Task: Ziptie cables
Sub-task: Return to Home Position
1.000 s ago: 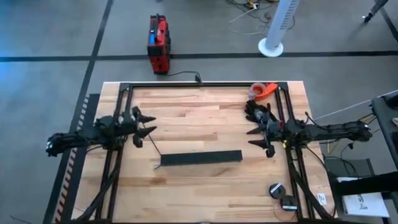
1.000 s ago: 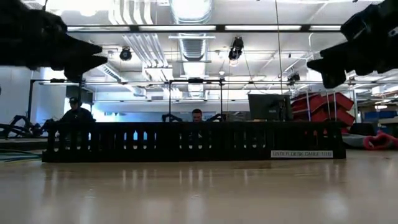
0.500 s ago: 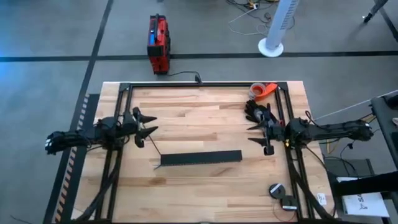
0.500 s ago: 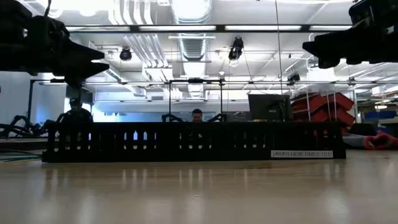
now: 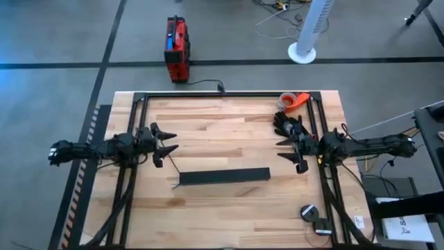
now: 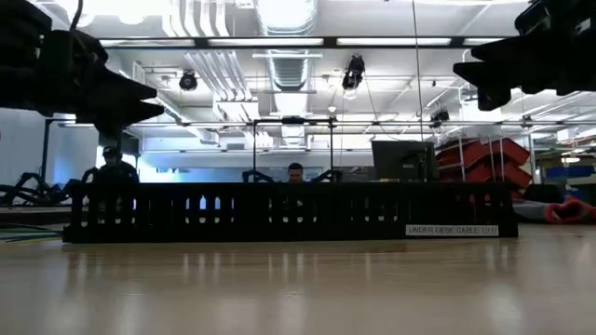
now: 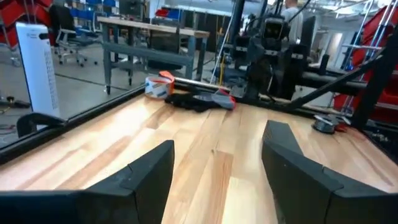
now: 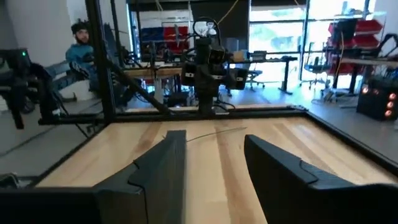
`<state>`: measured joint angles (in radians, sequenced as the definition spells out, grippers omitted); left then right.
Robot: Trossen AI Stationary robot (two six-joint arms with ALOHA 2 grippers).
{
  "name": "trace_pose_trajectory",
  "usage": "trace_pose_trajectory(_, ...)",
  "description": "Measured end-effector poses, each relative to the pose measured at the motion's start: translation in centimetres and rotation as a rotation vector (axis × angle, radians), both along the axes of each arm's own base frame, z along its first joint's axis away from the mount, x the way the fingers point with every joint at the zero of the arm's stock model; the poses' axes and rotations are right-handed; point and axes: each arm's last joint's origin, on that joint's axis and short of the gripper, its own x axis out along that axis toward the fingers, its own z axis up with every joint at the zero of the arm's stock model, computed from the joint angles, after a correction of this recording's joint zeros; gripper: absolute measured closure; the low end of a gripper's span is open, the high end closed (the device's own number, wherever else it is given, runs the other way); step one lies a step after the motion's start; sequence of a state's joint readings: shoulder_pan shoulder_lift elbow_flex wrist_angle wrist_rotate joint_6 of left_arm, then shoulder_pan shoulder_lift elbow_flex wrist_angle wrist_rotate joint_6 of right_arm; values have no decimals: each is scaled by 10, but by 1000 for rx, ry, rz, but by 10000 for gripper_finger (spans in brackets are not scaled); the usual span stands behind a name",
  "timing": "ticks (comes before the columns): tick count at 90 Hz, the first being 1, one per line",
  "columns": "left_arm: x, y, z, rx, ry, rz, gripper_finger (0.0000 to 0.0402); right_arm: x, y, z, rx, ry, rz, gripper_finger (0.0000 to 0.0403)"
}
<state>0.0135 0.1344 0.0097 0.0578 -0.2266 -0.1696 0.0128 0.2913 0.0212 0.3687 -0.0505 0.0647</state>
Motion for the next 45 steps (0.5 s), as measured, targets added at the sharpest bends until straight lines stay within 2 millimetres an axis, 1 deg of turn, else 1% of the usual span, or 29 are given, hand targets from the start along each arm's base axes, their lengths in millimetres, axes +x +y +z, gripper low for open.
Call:
trace_pose_trajectory(13, 2, 0, -2, 0, 27, 0, 180, 0, 0, 0, 45, 3, 4, 224)
trace_pose_trajectory(24, 3, 0, -4, -1, 48, 0, 184, 0, 0, 0, 48, 3, 4, 224)
trace_pose_trajectory(45, 5, 0, -7, -2, 83, -1, 175, 0, 0, 0, 47, 2, 4, 224)
